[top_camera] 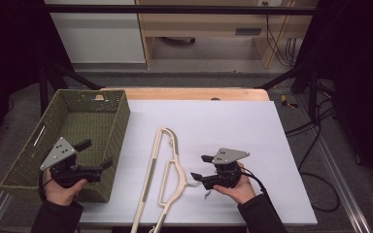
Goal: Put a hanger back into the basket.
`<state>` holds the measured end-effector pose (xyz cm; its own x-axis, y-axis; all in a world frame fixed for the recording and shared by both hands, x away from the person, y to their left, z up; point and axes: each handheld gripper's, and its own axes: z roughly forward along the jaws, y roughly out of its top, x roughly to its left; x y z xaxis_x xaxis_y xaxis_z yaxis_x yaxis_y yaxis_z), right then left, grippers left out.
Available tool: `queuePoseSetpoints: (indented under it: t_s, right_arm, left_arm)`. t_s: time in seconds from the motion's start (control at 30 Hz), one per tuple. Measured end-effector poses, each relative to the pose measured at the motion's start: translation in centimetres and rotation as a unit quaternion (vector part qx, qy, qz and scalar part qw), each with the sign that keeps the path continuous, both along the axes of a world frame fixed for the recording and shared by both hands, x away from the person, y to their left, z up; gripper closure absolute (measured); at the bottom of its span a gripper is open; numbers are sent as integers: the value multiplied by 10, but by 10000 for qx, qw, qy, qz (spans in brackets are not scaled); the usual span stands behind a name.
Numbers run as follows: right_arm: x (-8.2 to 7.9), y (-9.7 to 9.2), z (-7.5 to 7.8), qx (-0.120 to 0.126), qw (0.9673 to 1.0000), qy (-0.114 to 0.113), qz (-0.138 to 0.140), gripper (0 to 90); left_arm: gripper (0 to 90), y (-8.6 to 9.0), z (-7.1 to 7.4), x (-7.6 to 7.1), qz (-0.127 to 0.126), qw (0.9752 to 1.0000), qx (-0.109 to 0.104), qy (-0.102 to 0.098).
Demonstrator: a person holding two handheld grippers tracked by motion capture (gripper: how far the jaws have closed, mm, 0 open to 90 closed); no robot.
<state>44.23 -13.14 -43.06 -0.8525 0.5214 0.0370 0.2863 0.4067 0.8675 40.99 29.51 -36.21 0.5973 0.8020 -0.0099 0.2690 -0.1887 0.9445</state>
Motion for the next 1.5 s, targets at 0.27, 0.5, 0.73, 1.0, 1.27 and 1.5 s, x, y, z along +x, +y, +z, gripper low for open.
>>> queuePoseSetpoints:
  t_s: [0.27, 0.5, 0.73, 1.0, 1.27, 1.5]
  right_arm:
    - [4, 8, -19, -326, 9987, 309, 241, 427]
    - [6, 14, -31, -488, 9966, 461, 480, 535]
    - [9, 21, -45, -788, 9923, 580, 757, 651]
    - [15, 21, -51, -847, 9892, 618, 1027, 791]
    - [19, 18, -51, -696, 9853, 588, 1446, 878]
    - [18, 17, -47, -719, 9829, 700, 1545, 892]
  left_arm:
    - [26, -2, 0, -1, -22, 10000, 34, 2]
    - [26, -9, -1, -1, -92, 9999, 90, 20]
    - [26, -15, -2, -1, -184, 9997, 134, 91]
    - [28, -25, -2, -3, -305, 9993, 167, 124]
    - [33, -46, -6, -5, -554, 9976, 362, 224]
    - [39, -72, -13, -10, -804, 9948, 475, 402]
